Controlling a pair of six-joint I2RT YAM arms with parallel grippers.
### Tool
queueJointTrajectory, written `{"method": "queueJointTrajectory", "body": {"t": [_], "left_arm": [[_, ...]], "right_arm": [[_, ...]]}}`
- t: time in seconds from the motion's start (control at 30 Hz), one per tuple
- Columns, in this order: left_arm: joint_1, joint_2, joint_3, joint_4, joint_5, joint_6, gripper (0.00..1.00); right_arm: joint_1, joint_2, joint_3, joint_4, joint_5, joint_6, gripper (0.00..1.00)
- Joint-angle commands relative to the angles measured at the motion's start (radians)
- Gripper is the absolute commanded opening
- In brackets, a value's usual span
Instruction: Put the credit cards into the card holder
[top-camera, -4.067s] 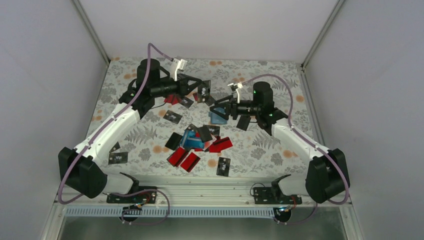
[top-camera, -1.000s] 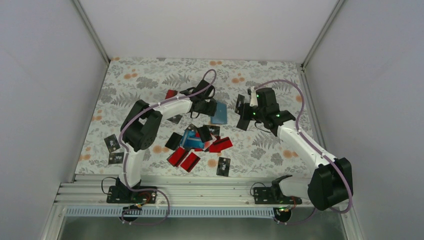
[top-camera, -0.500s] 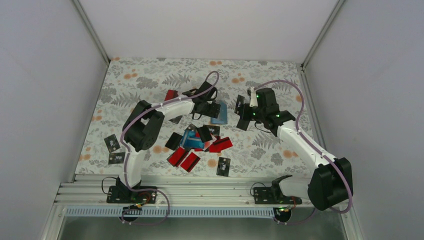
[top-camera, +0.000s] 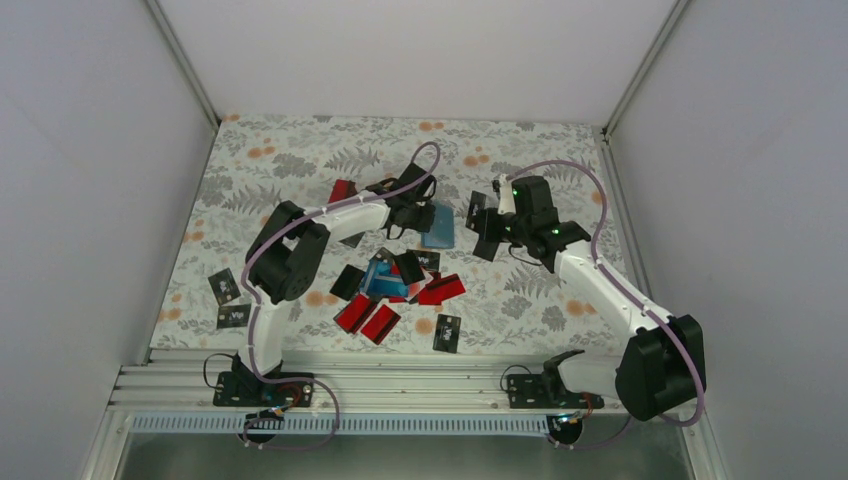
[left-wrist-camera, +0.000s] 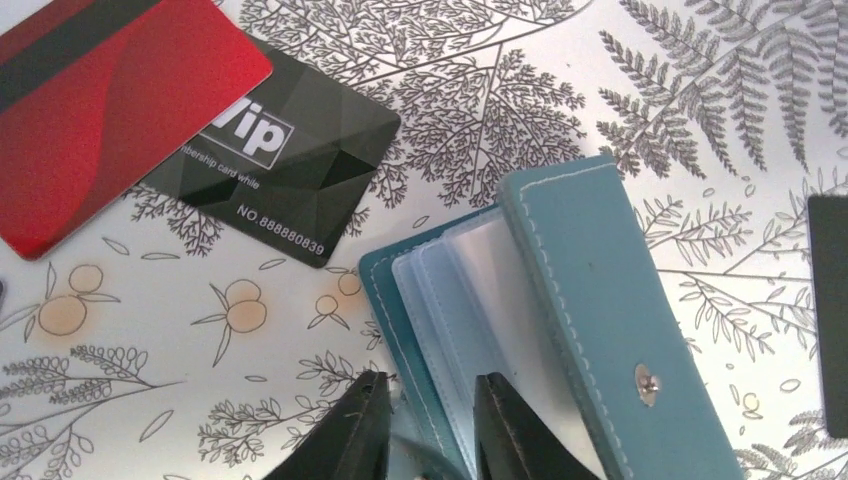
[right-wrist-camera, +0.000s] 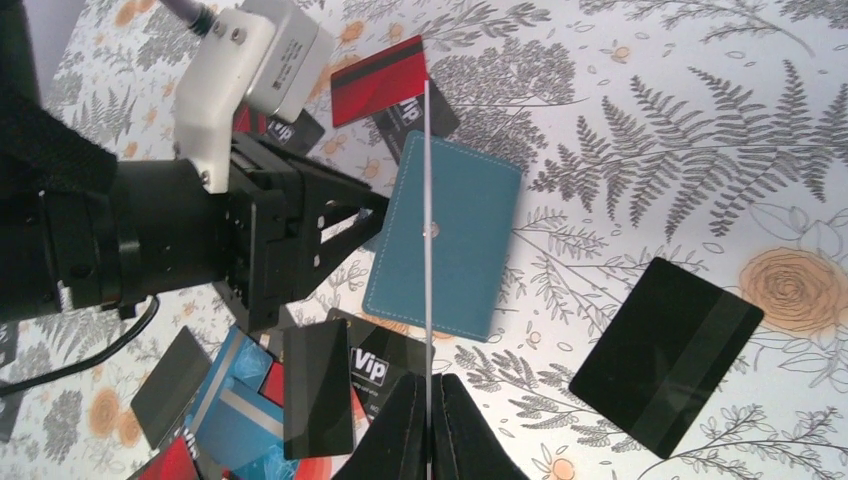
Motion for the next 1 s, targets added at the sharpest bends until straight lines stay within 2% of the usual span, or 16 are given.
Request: {"method": "queueJointTrajectory", "body": {"t": [0.0, 0.1, 0.27, 0.6, 0.87, 0.97], "left_arm": [[-0.006, -0.027, -0.024, 0.053, -0.014, -0.001, 0.13], [-0.005, -0.06, -0.02, 0.046, -0.019, -0.006, 0.03], [-0.005, -0.097, -0.007, 0.034, -0.017, -0.015, 0.02], [-0.005, -0.128, 0.013, 0.032, 0.034, -0.014, 0.02], [-0.005, -0.149, 0.017, 0.043, 0.054, -0.012, 0.02], [-0.005, -0.16, 0.012, 0.046, 0.062, -0.01, 0.02]], "right_arm": [[-0.006, 0.006, 0.012, -0.013, -0.076, -0.02, 0.04], [-0.006, 0.022, 0.017, -0.013, -0.138, -0.012, 0.04], [-0.004, 0.053, 0.037, -0.022, -0.209, 0.008, 0.04], [-0.001, 0.133, 0.12, -0.048, -0.26, 0.012, 0.04], [0.01, 0.274, 0.217, -0.083, -0.266, -0.013, 0.04], [0.025, 0.322, 0.249, -0.1, -0.22, -0.018, 0.04]]}}
